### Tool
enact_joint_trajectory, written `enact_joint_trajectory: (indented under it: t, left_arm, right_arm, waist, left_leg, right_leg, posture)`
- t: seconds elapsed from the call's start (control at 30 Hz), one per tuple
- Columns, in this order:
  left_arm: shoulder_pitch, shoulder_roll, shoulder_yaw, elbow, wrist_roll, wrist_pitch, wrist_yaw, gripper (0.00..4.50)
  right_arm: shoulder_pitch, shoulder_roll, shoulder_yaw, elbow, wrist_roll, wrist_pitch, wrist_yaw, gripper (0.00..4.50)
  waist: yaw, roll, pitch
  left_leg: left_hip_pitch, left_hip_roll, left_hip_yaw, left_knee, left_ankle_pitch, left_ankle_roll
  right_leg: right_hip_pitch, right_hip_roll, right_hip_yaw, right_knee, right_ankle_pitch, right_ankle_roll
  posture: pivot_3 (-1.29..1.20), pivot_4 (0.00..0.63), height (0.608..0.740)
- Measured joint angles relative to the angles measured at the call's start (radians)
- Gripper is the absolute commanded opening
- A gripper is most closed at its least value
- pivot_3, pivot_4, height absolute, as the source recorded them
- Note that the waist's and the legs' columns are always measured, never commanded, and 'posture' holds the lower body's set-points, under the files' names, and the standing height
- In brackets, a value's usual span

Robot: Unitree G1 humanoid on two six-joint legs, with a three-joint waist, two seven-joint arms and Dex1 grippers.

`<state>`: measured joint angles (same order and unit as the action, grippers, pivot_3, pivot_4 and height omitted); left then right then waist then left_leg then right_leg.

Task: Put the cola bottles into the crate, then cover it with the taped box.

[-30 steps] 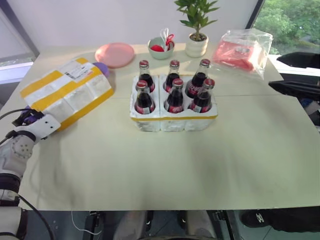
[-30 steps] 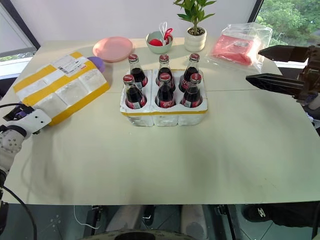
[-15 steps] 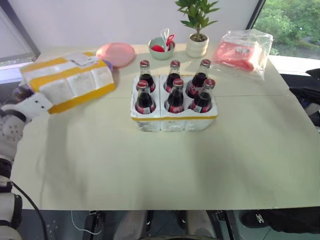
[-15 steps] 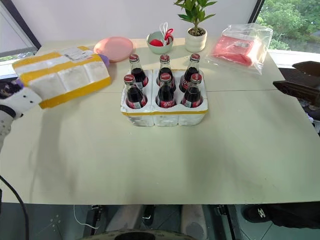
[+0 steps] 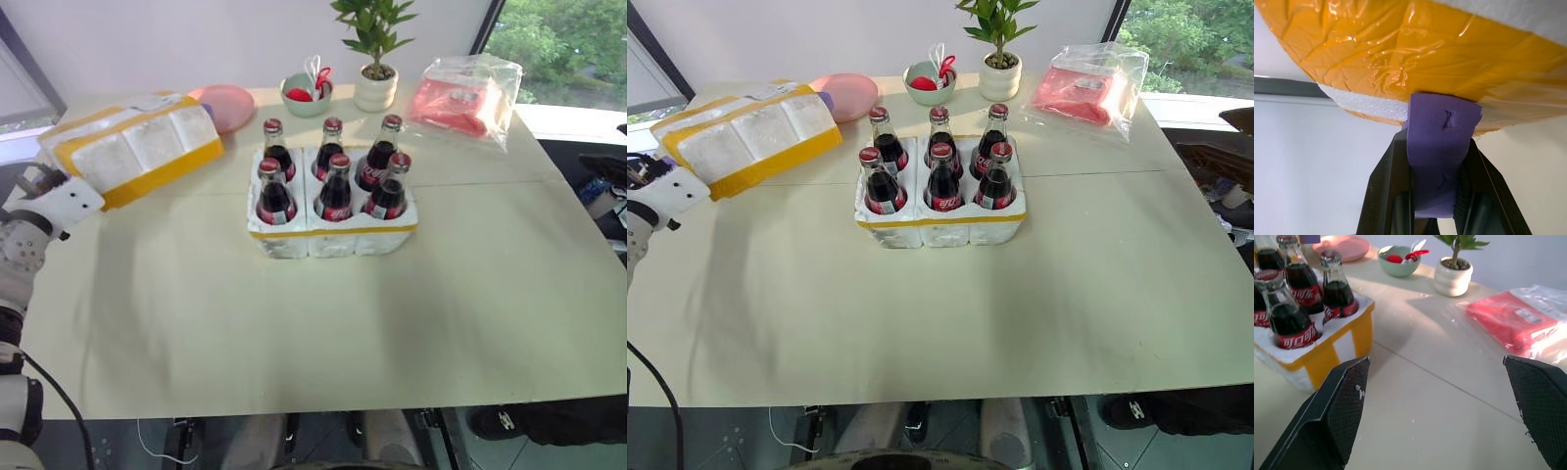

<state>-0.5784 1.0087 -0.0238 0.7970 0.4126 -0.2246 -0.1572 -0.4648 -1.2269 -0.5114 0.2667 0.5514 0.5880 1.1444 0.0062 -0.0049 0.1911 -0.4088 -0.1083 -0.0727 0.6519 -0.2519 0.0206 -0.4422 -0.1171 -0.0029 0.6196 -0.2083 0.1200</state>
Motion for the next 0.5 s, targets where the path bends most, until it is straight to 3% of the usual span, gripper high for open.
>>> enact_joint_trajectory:
  t: [0.23,0.5]
  left_arm:
    - [-0.018,0.015,0.041,-0.164,-0.041,0.036,-0.043,0.37]
    - [-0.151,0.000,0.118,-0.465,-0.207,0.125,-0.201,0.37]
  right_arm:
    - [-0.004,0.000,0.025,0.015,-0.008,-0.015,0.001,4.50]
    - [-0.010,0.003,0.036,0.041,-0.015,-0.035,0.001,4.50]
  waist:
    - [0.005,0.000,0.000]
    - [0.004,0.000,0.000]
  left_leg:
    - [0.000,0.000,0.000,0.001,0.000,0.000]
    - [0.000,0.000,0.000,0.002,0.000,0.000]
  right_leg:
    - [0.000,0.000,0.000,0.000,0.000,0.000]
    - [0.001,0.000,0.000,0.000,0.000,0.000]
  posture:
    - [0.00,0.150,0.740]
    - [0.00,0.150,0.740]
